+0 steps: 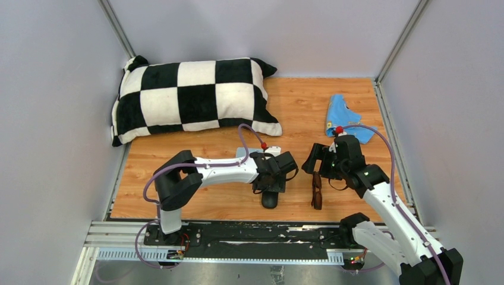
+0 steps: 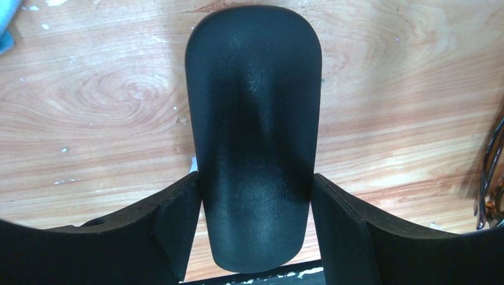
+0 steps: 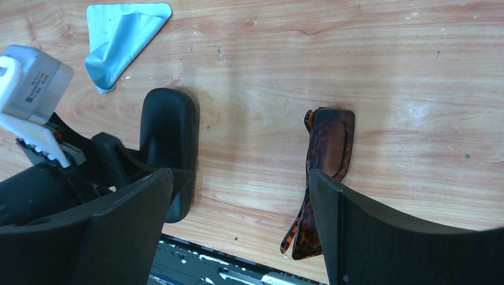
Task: Organize the sunglasses
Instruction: Pick up the sunglasses case from the center of the board.
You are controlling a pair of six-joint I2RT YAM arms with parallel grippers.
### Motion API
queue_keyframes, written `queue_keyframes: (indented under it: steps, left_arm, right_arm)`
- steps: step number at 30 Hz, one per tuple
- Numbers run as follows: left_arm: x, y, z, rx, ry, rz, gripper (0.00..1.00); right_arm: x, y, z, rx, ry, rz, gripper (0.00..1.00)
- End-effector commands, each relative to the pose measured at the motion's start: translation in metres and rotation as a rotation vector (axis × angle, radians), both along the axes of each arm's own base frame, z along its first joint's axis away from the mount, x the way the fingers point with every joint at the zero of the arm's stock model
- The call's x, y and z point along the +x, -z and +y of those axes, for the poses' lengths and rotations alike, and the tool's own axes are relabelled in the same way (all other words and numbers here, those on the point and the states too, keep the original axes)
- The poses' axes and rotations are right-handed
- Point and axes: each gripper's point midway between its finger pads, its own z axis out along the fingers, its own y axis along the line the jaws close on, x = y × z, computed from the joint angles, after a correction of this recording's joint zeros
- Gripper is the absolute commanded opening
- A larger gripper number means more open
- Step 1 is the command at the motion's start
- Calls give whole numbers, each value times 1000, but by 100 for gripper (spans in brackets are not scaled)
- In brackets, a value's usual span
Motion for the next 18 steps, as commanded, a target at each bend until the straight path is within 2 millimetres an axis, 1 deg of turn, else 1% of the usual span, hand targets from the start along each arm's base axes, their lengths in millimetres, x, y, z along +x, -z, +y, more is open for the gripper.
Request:
queue_keyframes:
  steps: [1, 3, 6, 11, 12, 13, 15, 16, 18]
  left_arm:
    - [15, -16, 16, 4, 37, -99, 69]
    - [18, -14, 26, 31, 51, -106, 68]
    - [19, -11, 36, 65, 110, -122, 67]
    - [17, -6, 38, 67, 148, -120, 68]
    - [16, -6, 36, 63, 157, -117, 70]
    - [14, -7, 34, 53, 174, -112, 75]
    - [14, -8, 30, 38, 199, -110, 88]
    - [15, -9, 29, 39, 206, -116, 92]
    - [19, -12, 32, 63, 204, -133, 98]
  right_arm:
    - [-7, 7, 0, -16, -20, 22, 91]
    - [-6, 7, 0, -17, -19, 23, 91]
    - [-6, 8, 1, -19, -20, 29, 91]
    - [-5, 9, 2, -18, -21, 40, 91]
    - [-5, 9, 2, -16, -21, 42, 91]
    - [-5, 9, 2, -14, -19, 41, 91]
    - [-5, 9, 3, -12, -18, 44, 91]
    - [-5, 9, 3, -10, -21, 43, 91]
    - [-5, 8, 3, -12, -22, 40, 91]
